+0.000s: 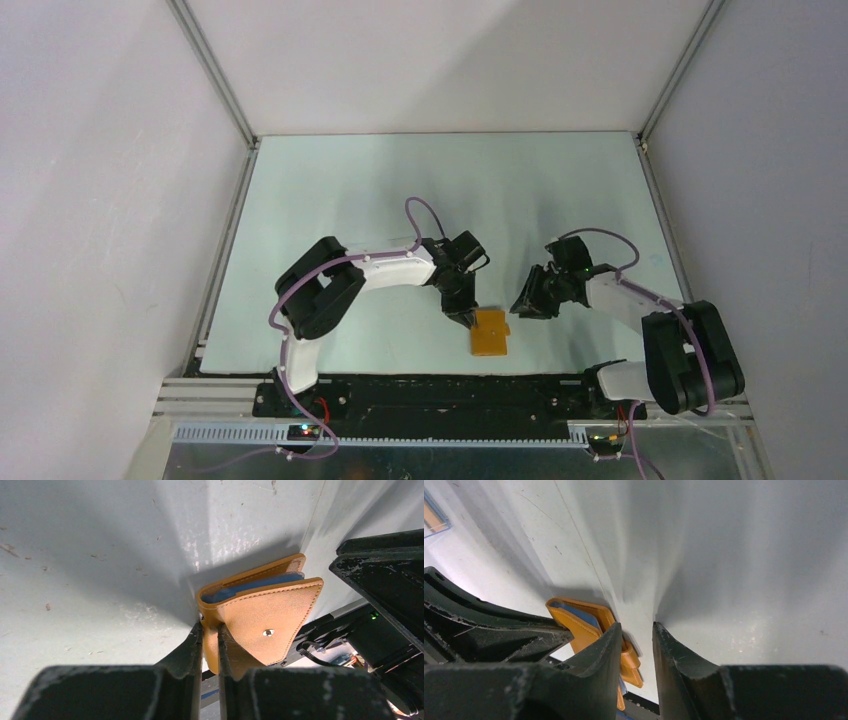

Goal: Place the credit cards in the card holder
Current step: Close the card holder at the corner of the board.

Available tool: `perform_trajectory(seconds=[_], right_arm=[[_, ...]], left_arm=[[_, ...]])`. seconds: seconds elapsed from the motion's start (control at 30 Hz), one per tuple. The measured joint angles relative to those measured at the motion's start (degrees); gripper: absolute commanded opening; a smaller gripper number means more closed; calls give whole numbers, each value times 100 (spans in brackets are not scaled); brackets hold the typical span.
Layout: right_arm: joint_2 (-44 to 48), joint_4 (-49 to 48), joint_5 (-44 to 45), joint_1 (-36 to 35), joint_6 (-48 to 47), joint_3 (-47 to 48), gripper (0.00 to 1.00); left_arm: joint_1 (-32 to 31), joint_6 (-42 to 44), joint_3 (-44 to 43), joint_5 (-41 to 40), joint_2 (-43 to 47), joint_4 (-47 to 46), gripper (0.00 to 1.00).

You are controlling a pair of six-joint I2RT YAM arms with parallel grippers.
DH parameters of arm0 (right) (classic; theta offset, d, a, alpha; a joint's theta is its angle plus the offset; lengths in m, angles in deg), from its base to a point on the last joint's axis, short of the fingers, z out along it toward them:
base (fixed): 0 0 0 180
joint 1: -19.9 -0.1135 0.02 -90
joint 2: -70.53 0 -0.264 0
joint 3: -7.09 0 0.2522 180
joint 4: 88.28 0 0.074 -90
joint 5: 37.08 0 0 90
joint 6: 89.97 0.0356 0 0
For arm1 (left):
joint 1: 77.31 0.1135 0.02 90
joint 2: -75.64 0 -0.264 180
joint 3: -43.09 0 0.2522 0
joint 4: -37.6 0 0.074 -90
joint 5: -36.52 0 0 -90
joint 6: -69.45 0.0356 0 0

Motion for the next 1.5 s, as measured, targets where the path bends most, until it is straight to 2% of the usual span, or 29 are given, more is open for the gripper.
perform_trajectory(seconds=[0.1,0.23,0.37,0.53,0.7,1.1,1.5], right_arm=[[22,-205,-511,319,24,-208,35],[-175,-509,-1126,490,17,-352,27],[-463,-654,-1397,509,7,-352,18],[-745,-555,-1482,431,-26,-184,16],[-835,-205,-1025,-63,-98,157,13],[-828,922,968,-1425,-247,981,3],[-710,1325,1174,-1622,-306,1019,0]], left_arm=[[0,0,-2,4,-4,0,0],[0,0,-2,7,-4,0,0],[0,2,-4,9,-4,0,0],[0,7,-17,11,-15,13,0],[0,35,-31,15,-24,26,0],[2,42,-66,15,-46,70,0],[2,42,-116,17,-74,131,0]])
